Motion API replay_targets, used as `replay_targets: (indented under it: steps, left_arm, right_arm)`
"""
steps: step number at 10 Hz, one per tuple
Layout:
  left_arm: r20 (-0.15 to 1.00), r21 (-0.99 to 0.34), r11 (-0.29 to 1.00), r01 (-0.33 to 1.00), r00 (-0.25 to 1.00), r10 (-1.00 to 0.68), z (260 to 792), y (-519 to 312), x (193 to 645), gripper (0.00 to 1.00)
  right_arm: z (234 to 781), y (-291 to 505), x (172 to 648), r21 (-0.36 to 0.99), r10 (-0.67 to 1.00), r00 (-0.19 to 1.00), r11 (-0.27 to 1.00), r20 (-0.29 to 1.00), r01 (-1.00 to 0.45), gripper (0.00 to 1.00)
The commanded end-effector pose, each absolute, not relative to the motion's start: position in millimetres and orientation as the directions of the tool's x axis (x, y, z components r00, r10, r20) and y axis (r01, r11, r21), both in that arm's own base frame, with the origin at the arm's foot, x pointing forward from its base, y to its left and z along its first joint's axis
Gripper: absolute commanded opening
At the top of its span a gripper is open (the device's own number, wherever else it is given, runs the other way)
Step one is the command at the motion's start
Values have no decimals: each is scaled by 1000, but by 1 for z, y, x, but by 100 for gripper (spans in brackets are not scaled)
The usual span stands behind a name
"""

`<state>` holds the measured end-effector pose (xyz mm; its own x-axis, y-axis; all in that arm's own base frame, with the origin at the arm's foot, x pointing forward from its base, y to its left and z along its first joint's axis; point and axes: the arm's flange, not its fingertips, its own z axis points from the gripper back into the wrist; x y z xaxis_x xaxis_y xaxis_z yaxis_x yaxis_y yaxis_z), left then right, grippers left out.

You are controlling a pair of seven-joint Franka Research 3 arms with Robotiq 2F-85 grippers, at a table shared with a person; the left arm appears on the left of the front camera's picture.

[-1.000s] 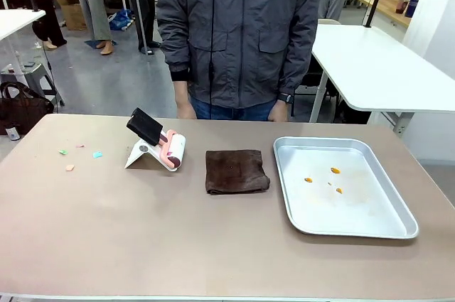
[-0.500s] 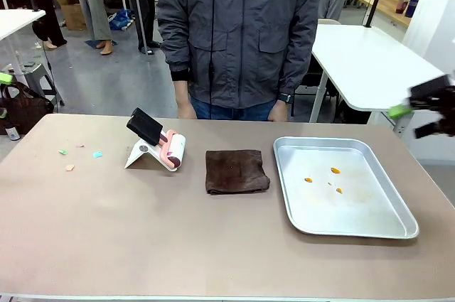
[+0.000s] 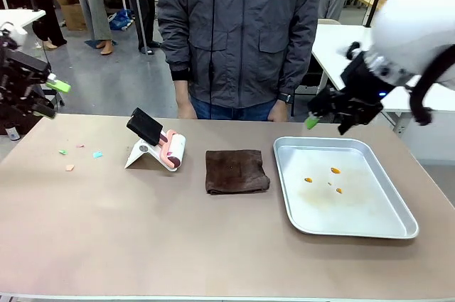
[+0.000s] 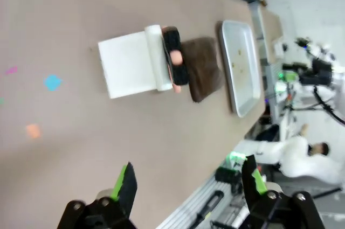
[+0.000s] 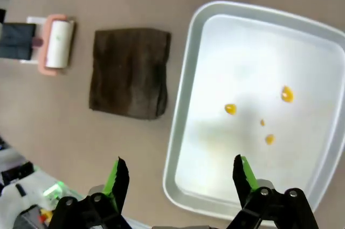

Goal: Clean the surface of the table.
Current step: Hold the Lint Roller with your left hand and the towel with your right hand.

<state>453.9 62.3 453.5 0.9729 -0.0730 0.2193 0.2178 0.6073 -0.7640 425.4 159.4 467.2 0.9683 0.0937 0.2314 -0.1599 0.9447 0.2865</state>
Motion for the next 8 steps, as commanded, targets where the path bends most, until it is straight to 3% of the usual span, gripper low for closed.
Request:
replay_targets:
  steps: [1, 4, 7, 8]
  left_arm:
    - [198, -731, 631, 258, 966, -165, 445, 28, 454, 100]
    - [210, -730, 617, 293, 956, -206, 435, 8, 463, 100]
    - [155, -696, 662, 277, 959, -238, 428, -30, 461, 100]
    - [184, -740, 612, 280, 959, -216, 428, -5, 464, 100]
  right_arm:
    - [458, 200, 454, 262, 45, 979, 960, 200, -98, 100]
    - [412, 254, 461, 279, 7, 985, 959, 174, -57, 100]
    - [416, 248, 459, 339, -97, 981, 940, 168, 35, 100]
    - [397, 259, 456, 313, 13, 989, 948, 148, -59, 100]
